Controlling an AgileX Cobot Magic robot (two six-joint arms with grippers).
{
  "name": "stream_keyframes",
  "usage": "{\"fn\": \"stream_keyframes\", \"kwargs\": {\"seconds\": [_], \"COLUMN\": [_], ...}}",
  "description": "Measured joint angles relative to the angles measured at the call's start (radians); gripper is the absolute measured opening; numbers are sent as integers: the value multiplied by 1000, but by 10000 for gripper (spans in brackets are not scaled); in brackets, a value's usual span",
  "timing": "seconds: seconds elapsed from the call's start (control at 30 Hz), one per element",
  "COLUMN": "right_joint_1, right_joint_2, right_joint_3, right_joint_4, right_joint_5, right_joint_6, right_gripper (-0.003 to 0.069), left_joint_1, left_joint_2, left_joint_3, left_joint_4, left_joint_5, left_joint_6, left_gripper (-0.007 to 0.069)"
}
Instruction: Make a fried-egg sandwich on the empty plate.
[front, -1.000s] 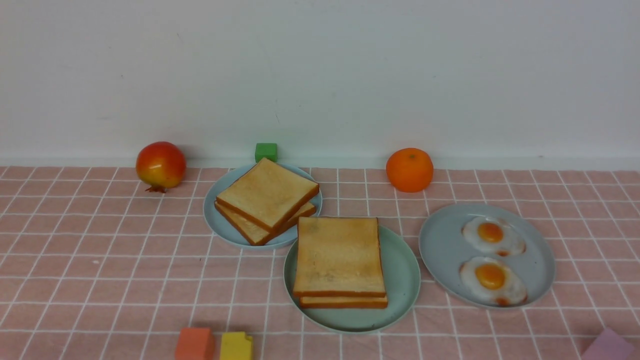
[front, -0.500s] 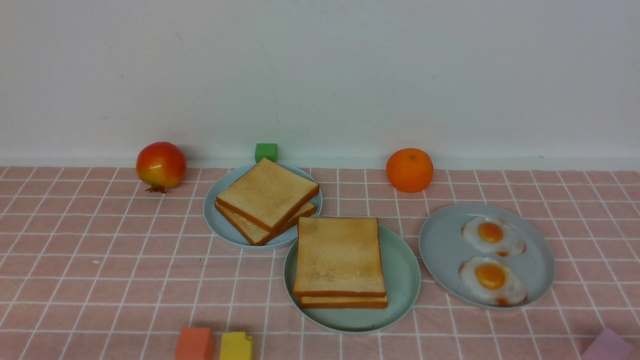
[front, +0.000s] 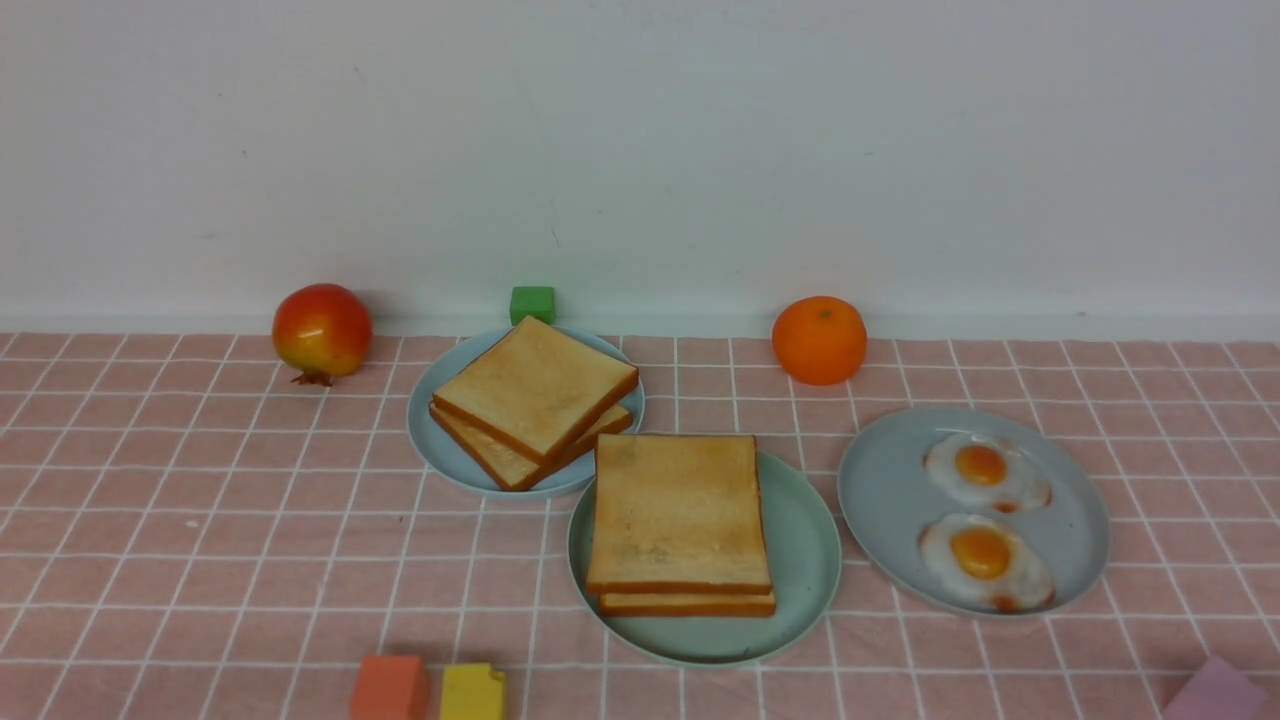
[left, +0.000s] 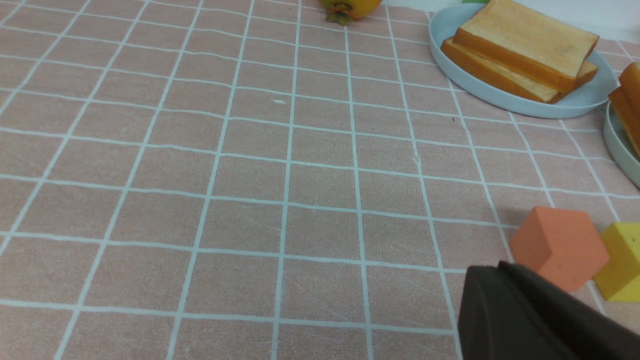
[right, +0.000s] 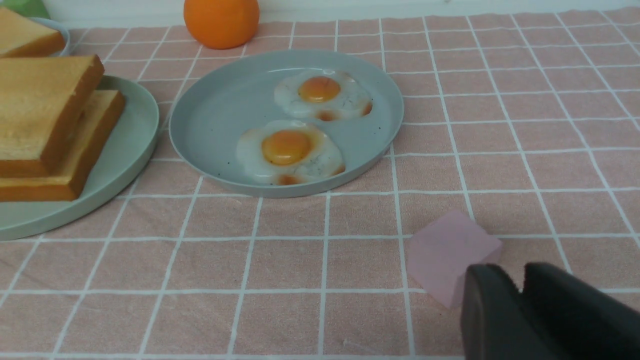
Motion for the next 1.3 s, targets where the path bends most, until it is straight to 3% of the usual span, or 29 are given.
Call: {"fn": "stream_keyframes", "kwargs": {"seconds": [1.3], "right_joint_1": [0], "right_joint_2": [0], "right_joint_3": [0], "right_joint_4": [0], "right_joint_5": [0], "right_joint_6": [-3], "right_gripper": [182], "left_joint_1": [0], "left_joint_2": [0], "left_joint_3": [0], "left_joint_4": [0], "left_joint_5": [-1], "left_joint_6": [0], "left_gripper": [76]}}
